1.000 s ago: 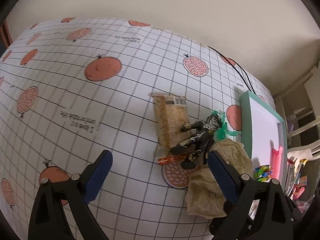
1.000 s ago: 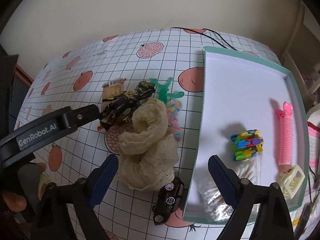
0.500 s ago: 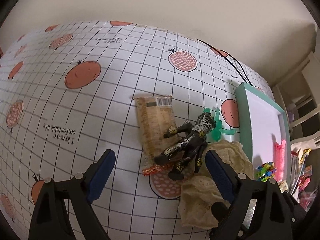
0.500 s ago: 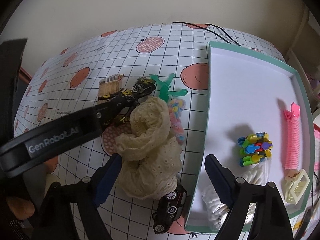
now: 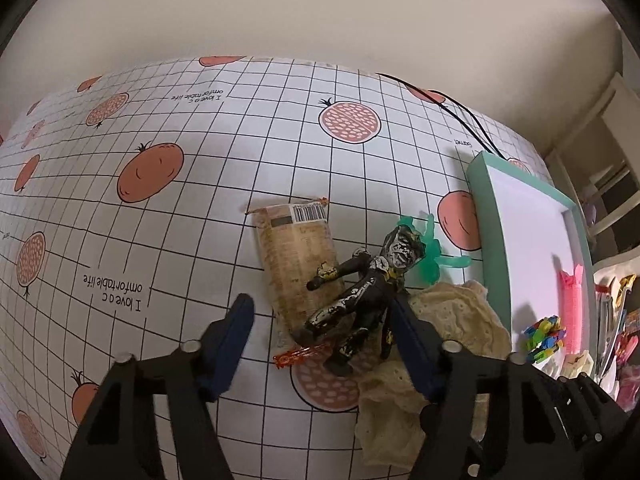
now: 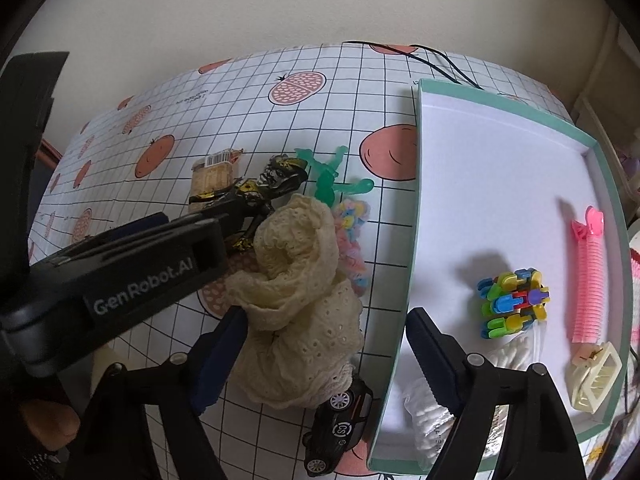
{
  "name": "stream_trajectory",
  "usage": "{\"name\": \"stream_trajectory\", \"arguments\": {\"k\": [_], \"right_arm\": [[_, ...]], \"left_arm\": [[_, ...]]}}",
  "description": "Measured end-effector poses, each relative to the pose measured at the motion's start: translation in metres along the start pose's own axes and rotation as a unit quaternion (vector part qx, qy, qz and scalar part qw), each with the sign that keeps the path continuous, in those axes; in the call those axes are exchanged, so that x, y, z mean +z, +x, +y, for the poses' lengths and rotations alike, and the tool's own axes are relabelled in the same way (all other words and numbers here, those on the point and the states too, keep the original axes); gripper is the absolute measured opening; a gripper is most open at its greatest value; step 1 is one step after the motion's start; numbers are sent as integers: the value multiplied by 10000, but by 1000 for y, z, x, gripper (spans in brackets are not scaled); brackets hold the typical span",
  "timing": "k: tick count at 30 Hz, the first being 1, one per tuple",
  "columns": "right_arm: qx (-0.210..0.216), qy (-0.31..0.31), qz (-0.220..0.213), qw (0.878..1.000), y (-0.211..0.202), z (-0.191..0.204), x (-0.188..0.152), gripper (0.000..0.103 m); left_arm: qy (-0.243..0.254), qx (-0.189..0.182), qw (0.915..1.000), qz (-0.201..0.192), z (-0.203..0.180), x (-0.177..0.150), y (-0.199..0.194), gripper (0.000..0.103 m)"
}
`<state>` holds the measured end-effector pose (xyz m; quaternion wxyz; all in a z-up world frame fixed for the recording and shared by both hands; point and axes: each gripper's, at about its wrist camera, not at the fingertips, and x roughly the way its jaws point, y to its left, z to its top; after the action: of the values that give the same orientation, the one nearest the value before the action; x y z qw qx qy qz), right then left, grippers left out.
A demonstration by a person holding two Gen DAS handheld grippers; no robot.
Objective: Organize objects
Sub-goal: 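Move the left tool to the black action figure while the right tool approaches the cream lace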
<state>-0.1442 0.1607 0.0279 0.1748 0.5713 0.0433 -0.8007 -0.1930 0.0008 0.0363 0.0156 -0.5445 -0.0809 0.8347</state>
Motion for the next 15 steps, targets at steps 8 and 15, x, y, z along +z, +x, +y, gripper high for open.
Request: {"name": "stream_trajectory", "arguments": {"k": [8, 15], "right_arm": [[-33, -94, -123, 9999, -9, 3, 0, 76], [61, -228, -219, 9995, -14, 12, 0, 71]], "left_arm": [[-47, -72, 9999, 76, 3, -3, 2, 52], [-60, -129, 9999, 78, 5, -4, 3, 50]]}}
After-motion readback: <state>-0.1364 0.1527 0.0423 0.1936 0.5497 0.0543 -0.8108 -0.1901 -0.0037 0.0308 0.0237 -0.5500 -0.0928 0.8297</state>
